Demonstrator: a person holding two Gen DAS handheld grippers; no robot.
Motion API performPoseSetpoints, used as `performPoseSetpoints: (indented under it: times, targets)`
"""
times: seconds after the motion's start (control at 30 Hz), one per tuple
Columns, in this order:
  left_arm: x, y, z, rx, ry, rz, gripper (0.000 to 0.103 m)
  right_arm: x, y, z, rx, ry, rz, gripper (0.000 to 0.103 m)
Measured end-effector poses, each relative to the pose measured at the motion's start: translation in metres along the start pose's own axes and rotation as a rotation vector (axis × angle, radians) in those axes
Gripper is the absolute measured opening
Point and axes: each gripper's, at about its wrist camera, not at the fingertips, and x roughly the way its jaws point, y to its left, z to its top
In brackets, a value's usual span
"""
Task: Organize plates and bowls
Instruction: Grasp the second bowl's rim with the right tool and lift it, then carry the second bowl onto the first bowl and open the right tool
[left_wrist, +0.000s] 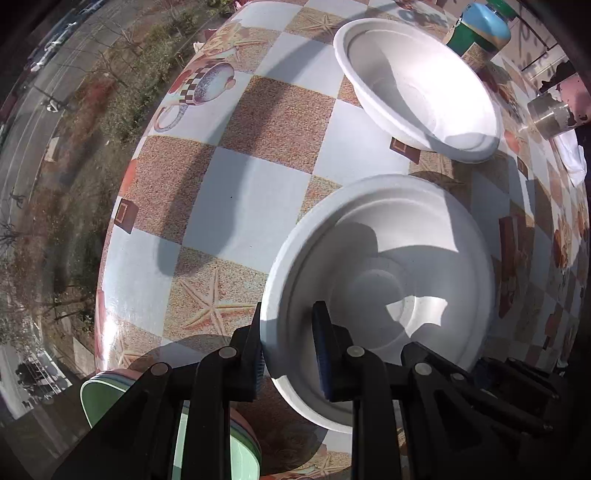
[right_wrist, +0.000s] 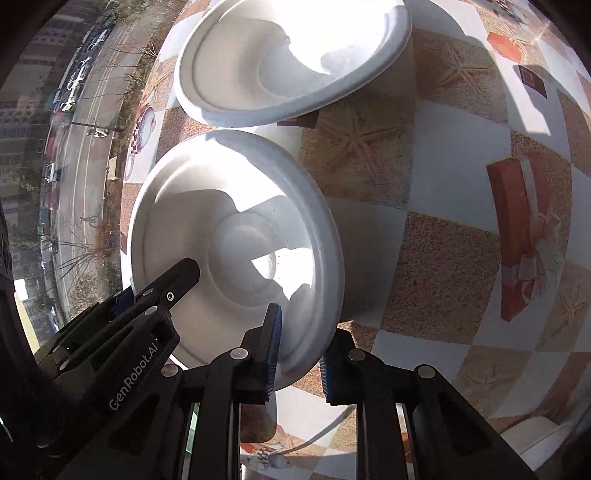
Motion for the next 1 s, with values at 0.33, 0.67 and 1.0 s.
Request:
performPoseSetpoints:
  times: [0.33, 0.67, 1.0]
  targets:
    - [0.003, -0.045, -0.066, 0.108, 0.048, -0.025, 0.026, -0.014, -0.045, -0.063, 0.016, 0.02, -0.038, 0.021]
    - [-0.018, -0.07, -0.101, 0.217, 0.031, -0.007, 0.026, -0.033, -0.048, -0.077, 0.003, 0.017, -0.065, 0.021]
    - [-0.045, -0.079, -0.106, 0.273, 0.02, -0.02, 0.026, -0.067, -0.051, -0.073, 0.001, -0.03, -0.078, 0.021]
